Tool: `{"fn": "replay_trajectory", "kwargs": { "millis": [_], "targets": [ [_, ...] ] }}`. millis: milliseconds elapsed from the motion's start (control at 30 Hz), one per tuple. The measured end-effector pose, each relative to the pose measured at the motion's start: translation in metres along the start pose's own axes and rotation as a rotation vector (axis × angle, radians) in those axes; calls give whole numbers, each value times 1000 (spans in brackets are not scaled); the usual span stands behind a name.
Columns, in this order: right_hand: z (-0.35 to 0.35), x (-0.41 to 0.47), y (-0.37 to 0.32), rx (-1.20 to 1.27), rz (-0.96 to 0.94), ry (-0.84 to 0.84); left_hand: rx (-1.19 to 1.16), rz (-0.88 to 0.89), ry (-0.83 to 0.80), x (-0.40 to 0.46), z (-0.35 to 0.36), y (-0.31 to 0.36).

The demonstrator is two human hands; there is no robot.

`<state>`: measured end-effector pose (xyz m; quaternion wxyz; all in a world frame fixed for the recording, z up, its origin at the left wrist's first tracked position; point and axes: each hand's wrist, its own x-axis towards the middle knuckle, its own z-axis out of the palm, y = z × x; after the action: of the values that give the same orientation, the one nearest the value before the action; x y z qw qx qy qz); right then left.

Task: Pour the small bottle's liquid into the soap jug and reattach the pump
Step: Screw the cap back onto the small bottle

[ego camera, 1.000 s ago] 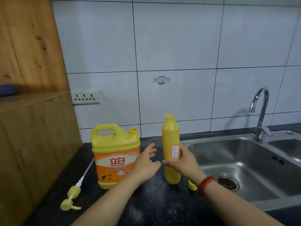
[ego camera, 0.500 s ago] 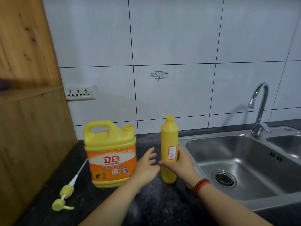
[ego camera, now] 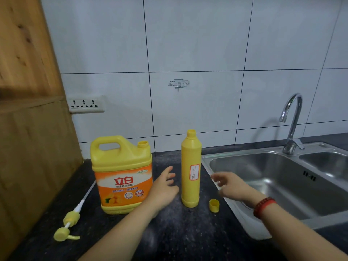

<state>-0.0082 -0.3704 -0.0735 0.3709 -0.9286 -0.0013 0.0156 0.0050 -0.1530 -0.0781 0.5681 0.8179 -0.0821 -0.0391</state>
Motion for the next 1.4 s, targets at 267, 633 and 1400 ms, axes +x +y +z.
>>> {"fn": "replay_trajectory", "kwargs": {
  "millis": [267, 633, 1400],
  "targets": [
    [14, -10, 14, -295, 85, -145, 42, 18, -7, -6, 5, 0],
    [2, -5, 10, -123, -38, 257, 83, 127, -2, -8, 1, 21],
    [-85, 18, -113, 177, -302, 206, -70, 201, 36, 28, 5, 66]
  ]
}}
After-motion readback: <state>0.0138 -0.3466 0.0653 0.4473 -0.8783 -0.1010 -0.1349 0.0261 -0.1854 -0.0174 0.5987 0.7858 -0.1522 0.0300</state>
